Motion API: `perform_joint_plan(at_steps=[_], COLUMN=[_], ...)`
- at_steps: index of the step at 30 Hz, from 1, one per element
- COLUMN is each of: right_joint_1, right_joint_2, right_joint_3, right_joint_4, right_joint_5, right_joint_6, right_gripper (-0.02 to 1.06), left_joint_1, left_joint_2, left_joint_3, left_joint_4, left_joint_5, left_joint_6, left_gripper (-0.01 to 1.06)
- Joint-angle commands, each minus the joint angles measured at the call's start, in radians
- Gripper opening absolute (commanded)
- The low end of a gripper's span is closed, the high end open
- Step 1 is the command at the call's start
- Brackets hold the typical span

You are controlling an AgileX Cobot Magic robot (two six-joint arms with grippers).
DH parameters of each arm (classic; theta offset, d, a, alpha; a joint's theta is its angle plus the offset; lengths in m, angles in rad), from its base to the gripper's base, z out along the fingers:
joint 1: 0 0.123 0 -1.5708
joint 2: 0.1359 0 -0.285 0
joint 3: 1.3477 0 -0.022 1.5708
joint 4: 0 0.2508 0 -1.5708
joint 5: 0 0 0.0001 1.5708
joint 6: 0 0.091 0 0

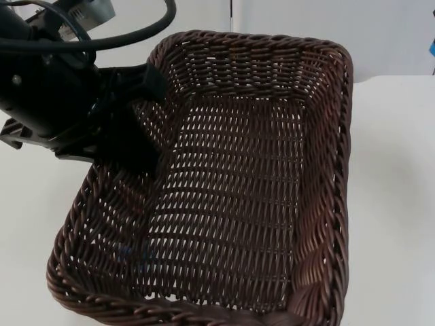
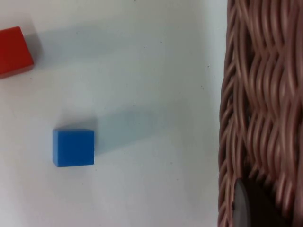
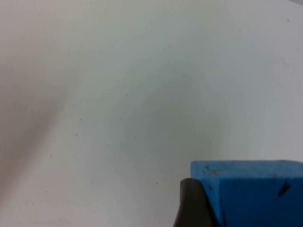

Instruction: Pick up the basket with the left hand and place the largest block into the basket with the right hand.

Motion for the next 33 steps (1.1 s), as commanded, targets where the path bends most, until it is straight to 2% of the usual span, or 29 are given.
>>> perform_joint_plan(at_steps=[1,5,11,19,24,33], right_joint_1=[0.005,0.005,0.032,0.176,0.243,0.357], right_joint_2=[-0.014,-0.014,-0.014,-0.014,-0.014,-0.014], right_joint_3=[-0.005,-0.005,-0.005,-0.014,-0.082,-0.141], right_joint_4=[0.01,0.051,0.051,0.049,0.049,0.049], right_joint_5=[-0.001,-0.001,-0.001,-0.036,0.005,0.001], right_joint_6=[0.001,-0.015,-0.025,-0.037,-0.037,-0.037], right_gripper=[0.0,0.0,0.0,0.0,0.0,0.0], left_joint_1=[0.0,0.0,0.0,0.0,0.0,0.0], left_joint_2=[-0.014,-0.014,-0.014,-0.014,-0.014,-0.014], left_joint_3=[0.001,0.001,0.001,0.001,0.001,0.001], left_joint_4=[-0.018,-0.018,-0.018,-0.018,-0.018,-0.018], left_joint_5=[-0.002,-0.002,-0.002,-0.002,-0.002,-0.002], left_joint_6=[-0.002,-0.002,-0.002,-0.002,-0.002,-0.002], left_gripper=[0.0,0.0,0.0,0.0,0.0,0.0])
